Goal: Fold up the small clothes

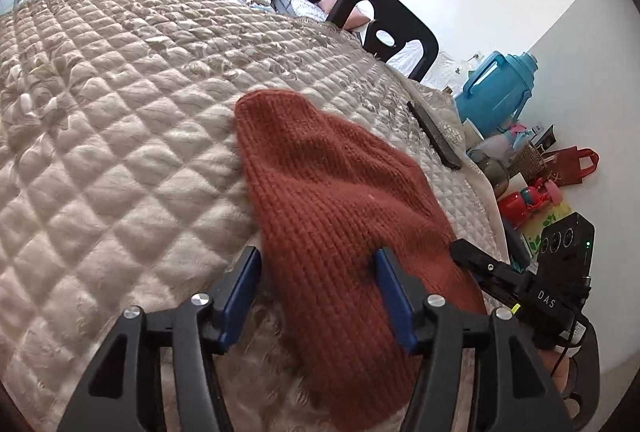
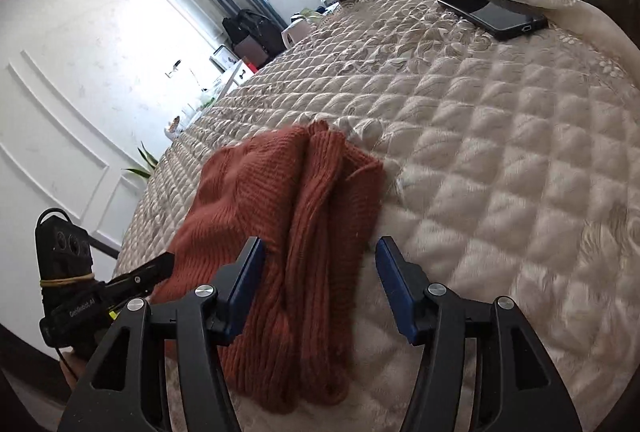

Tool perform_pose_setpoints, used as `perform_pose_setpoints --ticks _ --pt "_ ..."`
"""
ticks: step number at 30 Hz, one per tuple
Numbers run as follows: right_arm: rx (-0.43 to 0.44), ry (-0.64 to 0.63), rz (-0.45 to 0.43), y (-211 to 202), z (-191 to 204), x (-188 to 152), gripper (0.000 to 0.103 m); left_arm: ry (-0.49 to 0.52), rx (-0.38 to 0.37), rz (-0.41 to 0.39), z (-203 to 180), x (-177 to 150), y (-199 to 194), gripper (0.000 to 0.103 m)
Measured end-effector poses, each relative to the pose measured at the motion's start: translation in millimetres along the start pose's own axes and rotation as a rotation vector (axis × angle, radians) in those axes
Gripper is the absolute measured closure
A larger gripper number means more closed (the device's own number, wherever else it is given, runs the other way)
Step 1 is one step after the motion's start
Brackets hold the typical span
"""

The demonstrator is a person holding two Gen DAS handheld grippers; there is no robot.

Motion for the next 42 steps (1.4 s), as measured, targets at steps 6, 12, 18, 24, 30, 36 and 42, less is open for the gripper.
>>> perform_pose_setpoints --ticks 6,12,18,24,30,36,42 --pt "0.060 0.026 0.024 8.3 4.1 2.7 0.068 0.051 0.022 -0.011 -9.7 -0.3 0.6 0.052" --pt "0.088 0.026 -0.008 -3.6 16.5 6.0 0.080 0.077 0.014 -0.041 -14.2 7.4 -18.3 0.070" --pt "0.173 -0.004 -0.025 -9.8 58.5 13.7 0.080 0.103 0.004 -0.096 -11.3 24.5 -56.2 0.071" --pt "0.263 -0.041 -0.019 14.0 115.9 17.9 0.080 0.096 0.051 -0.169 29.4 51.6 -107.1 0.071" --pt "0.334 -0.057 0.020 61.3 167.8 10.7 0.080 0.077 0.128 -0.199 82.6 68.6 -131.5 0.071" --pt "0.330 -0.060 0.069 100.6 184.6 -1.4 0.079 0.035 0.197 -0.164 131.6 60.3 -123.9 0.068" --pt "0.199 -0.077 0.060 93.7 155.8 -8.2 0.077 0.025 0.259 -0.154 150.1 37.8 -127.8 0.061"
Point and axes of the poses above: each gripper's, at about its wrist camera, not at the fingertips, and y roughly the way its jaws point, z to its left, x to its top, the point moved 6 cm from there along y, roughly the way its jaws point, and after that the axes turned 3 degrees about -y, right-handed, at the moved point
